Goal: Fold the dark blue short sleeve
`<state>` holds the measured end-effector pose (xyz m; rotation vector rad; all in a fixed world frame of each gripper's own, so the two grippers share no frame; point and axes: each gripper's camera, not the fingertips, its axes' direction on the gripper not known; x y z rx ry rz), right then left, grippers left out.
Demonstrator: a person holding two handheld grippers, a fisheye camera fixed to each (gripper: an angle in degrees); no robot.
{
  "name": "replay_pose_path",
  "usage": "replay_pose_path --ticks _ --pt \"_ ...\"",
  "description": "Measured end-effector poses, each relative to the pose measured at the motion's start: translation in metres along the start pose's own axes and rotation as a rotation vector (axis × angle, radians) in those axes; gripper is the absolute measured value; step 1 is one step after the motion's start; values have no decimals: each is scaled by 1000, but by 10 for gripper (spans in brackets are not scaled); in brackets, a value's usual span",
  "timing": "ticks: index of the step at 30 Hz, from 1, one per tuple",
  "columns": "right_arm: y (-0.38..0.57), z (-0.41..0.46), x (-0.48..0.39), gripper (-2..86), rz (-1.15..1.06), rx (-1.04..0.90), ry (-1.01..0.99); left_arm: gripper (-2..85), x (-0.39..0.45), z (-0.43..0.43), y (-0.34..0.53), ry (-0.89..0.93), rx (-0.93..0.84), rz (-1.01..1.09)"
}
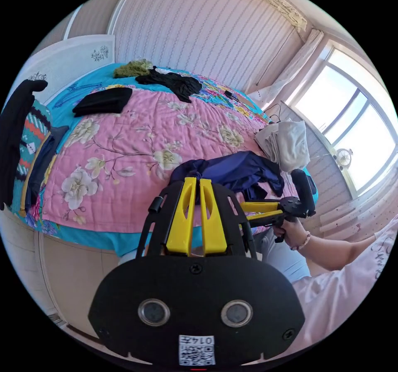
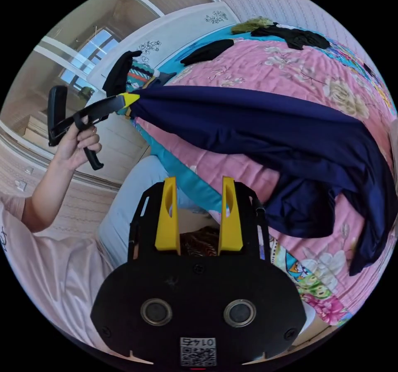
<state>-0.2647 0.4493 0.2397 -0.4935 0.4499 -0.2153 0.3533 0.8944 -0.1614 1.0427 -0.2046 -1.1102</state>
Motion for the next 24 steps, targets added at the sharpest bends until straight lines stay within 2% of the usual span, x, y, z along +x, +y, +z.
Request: replay_pose_path --ticks 5,7,11,15,17,20,24 --pt "-1 32 60 136 263 102 -250 -10 -14 -8 17 -16 65 -3" --pt "11 27 71 124 263 119 -280 -10 -26 -14 19 -60 89 -11" --pt "57 -16 83 113 203 146 -138 -10 -73 -32 10 -181 178 -75" --pt "110 -58 114 113 280 208 18 -8 -117 -28 -5 -396 182 -179" --pt "141 -73 140 117 364 230 98 -6 -133 -18 -6 -433 152 -239" --pt "169 -82 173 125 469 267 84 2 -143 3 -4 -393 51 -300" --pt "179 -78 194 132 483 280 51 9 -96 8 -2 -510 92 -123"
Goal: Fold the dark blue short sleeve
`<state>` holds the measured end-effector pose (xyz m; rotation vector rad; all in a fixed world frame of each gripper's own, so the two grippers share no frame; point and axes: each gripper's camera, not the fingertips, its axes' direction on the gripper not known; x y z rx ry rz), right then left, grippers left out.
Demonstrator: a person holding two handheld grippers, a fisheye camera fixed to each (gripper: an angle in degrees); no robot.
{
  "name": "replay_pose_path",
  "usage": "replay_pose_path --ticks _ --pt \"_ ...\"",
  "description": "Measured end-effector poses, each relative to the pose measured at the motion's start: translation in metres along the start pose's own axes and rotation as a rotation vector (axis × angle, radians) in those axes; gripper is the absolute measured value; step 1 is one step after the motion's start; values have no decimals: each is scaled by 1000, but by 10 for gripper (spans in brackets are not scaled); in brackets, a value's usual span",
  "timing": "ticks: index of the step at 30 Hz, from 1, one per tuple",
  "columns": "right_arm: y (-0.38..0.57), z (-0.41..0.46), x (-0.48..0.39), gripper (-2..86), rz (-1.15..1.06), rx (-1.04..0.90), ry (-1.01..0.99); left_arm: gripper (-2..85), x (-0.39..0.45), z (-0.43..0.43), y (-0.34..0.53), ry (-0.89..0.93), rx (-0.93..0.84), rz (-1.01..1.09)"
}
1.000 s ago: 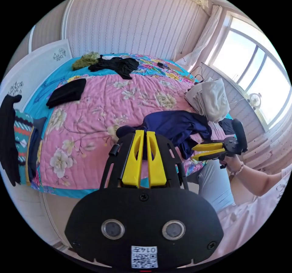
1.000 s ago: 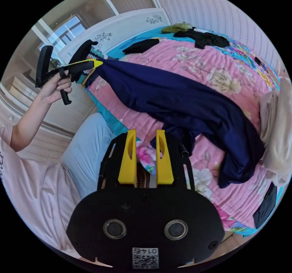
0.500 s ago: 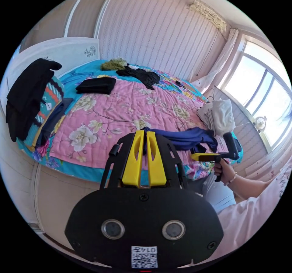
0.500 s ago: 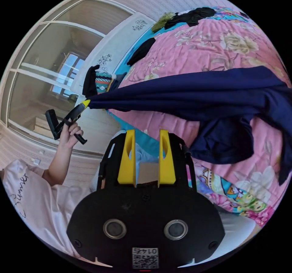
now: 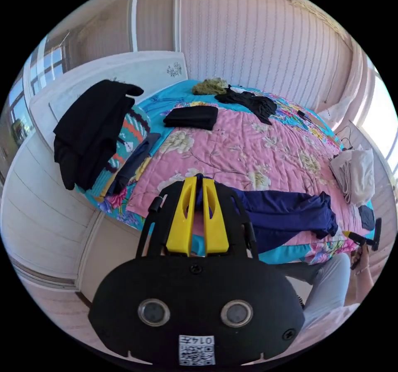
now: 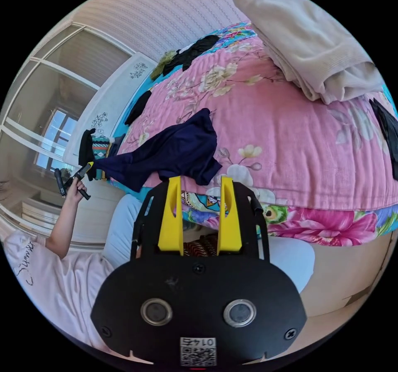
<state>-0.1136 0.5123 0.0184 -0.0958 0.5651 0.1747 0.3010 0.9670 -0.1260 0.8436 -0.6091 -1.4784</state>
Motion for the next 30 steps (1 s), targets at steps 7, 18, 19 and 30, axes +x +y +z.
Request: replay_pose_path --ticks 7,18,19,30 --pt "-10 36 31 28 23 -80 -40 31 122 -17 -11 169 61 455" --pt "47 -18 68 4 32 -60 -100 69 353 129 19 455 -330 821" --pt "50 -24 77 4 49 -60 -102 59 359 138 25 425 -373 840" --pt "51 -84 103 2 19 111 -411 -7 307 96 3 515 -275 768"
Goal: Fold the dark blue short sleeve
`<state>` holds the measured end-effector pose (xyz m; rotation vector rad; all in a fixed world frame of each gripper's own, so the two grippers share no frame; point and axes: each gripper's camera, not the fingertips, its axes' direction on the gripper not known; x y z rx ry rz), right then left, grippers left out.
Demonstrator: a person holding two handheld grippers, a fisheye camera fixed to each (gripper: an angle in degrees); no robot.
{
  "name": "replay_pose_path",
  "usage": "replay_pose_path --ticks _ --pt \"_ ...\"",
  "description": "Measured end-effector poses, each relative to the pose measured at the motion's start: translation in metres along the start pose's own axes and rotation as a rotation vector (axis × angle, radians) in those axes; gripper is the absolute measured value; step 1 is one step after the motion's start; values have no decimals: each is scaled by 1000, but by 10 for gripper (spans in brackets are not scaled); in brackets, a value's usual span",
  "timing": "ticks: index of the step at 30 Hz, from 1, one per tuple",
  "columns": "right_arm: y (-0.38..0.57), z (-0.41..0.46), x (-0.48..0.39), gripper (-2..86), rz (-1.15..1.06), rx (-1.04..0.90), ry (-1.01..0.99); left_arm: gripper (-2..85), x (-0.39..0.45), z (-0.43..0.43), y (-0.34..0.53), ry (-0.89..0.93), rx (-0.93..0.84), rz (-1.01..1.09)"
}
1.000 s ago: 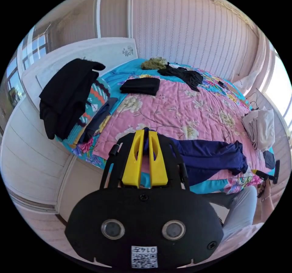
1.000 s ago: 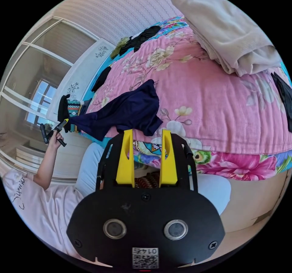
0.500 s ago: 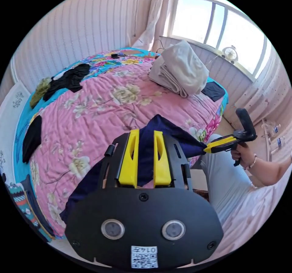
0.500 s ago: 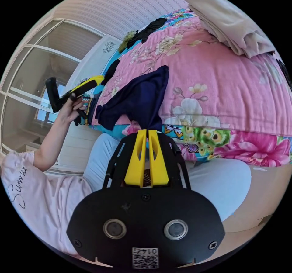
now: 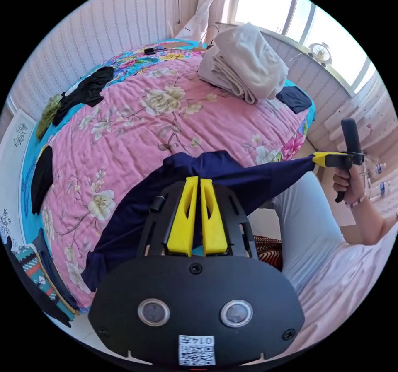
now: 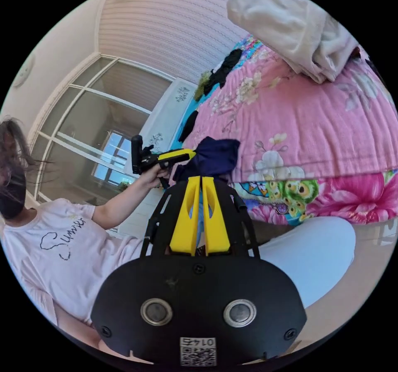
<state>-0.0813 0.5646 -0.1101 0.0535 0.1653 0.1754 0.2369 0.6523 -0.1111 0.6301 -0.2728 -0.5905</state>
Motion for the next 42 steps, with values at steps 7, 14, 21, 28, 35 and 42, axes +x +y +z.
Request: replay_pose_path --ticks 7,14,21,28,35,42 --pt "-63 -113 -84 0 -323 356 -139 -10 5 -90 -35 308 232 102" --pt "-212 -158 -255 2 -674 346 -207 -10 -52 -167 -92 526 508 -21" --pt "-307 39 -328 28 -685 -77 -91 -10 -199 -126 -47 264 423 -463" --pt "-235 199 -221 67 -516 -442 103 -7 -248 -61 65 237 199 -719" --pt "-247 134 -149 89 -359 -359 483 60 -228 -50 45 171 211 -613" --pt "-312 108 -127 117 -254 -289 709 95 -238 -6 -38 170 137 -666"
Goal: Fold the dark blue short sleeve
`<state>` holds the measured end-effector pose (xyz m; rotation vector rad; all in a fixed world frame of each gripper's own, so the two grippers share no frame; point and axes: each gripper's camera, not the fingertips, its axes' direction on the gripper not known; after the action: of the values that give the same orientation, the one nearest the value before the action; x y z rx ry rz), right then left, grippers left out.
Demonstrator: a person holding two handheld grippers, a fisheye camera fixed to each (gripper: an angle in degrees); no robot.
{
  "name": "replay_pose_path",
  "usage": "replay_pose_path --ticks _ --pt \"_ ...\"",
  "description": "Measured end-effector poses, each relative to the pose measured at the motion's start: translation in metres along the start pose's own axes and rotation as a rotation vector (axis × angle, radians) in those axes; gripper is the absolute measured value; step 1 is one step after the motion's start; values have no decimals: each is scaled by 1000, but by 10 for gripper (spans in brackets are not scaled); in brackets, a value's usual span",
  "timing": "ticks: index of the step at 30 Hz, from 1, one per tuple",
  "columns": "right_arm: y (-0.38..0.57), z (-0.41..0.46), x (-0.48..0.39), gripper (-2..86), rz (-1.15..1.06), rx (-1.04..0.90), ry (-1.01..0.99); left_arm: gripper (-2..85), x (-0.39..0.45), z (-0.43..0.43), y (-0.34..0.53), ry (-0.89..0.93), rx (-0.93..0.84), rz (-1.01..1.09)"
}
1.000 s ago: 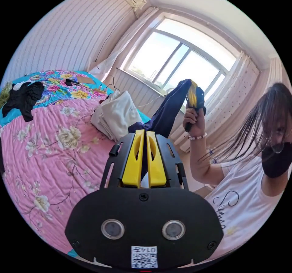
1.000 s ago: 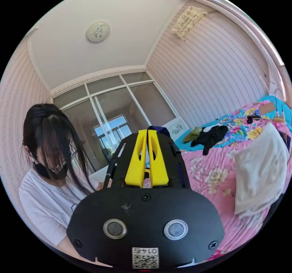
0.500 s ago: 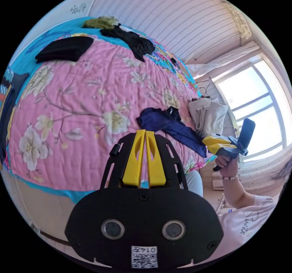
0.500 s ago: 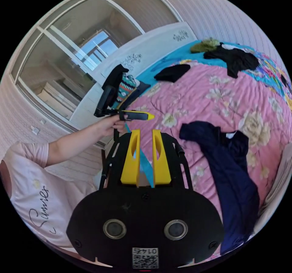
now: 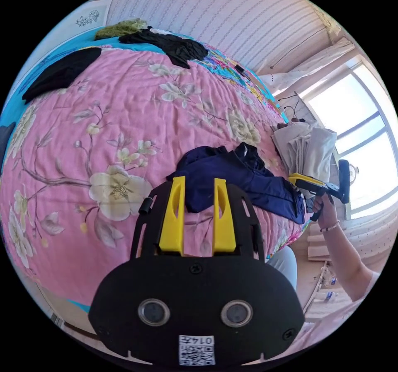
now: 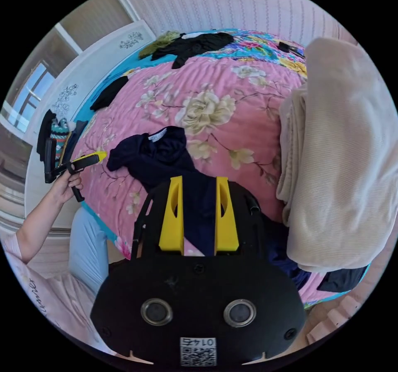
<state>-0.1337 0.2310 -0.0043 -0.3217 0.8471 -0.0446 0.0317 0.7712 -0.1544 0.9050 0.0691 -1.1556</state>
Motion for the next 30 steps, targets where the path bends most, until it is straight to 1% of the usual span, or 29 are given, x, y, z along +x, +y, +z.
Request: replay_pose_path --ticks 3,5,7,9,10,11,12,13,15,16,18,19,20,21,23,24,26,27,29,30 --pt "-18 8 26 130 105 -41 -39 62 7 24 -10 30 -129 -26" --pt "-38 8 24 129 109 17 -186 34 12 17 -4 33 -104 -20" --pt "-56 12 12 123 75 55 -218 20 13 7 5 66 -88 -41" --pt "-72 30 2 110 66 -23 -166 10 15 -15 21 97 -68 -48" --pt "-79 49 -2 78 68 -152 -165 8 16 -22 25 105 -58 -40" --pt "-80 50 -7 25 68 -178 -127 4 19 -39 32 125 -34 -13" --pt "-79 43 -9 21 58 -173 -106 2 23 -58 39 145 1 24" --pt "-77 27 -13 15 23 -167 -106 1 26 -70 43 151 23 47" --pt "-68 -9 -17 9 -57 -104 -175 -2 38 -116 57 152 91 144" --pt "-57 -39 -17 7 -93 -36 -195 -3 41 -128 61 147 108 162" --pt "-37 -90 -16 5 -117 57 -198 -5 57 -181 78 153 205 225" --pt "-21 -129 -13 4 -128 142 -214 -5 62 -195 83 161 234 241" --pt "-5 -171 -10 3 -136 232 -231 -5 73 -225 92 173 296 281" --pt "4 -193 -9 3 -144 277 -241 -5 87 -257 102 184 364 326" --pt "41 -279 -11 2 -208 453 -291 -6 111 -306 118 186 471 419" --pt "50 -299 -14 2 -230 490 -301 -6 129 -339 129 185 536 484" --pt "83 -372 -29 1 -322 594 -327 -7 157 -387 147 178 638 570" --pt "91 -389 -35 1 -350 616 -324 -7 174 -418 160 173 705 622" --pt "122 -445 -60 1 -448 696 -255 -6 196 -463 178 160 805 677" --pt "129 -457 -65 1 -465 712 -240 -6 206 -490 190 157 861 700"
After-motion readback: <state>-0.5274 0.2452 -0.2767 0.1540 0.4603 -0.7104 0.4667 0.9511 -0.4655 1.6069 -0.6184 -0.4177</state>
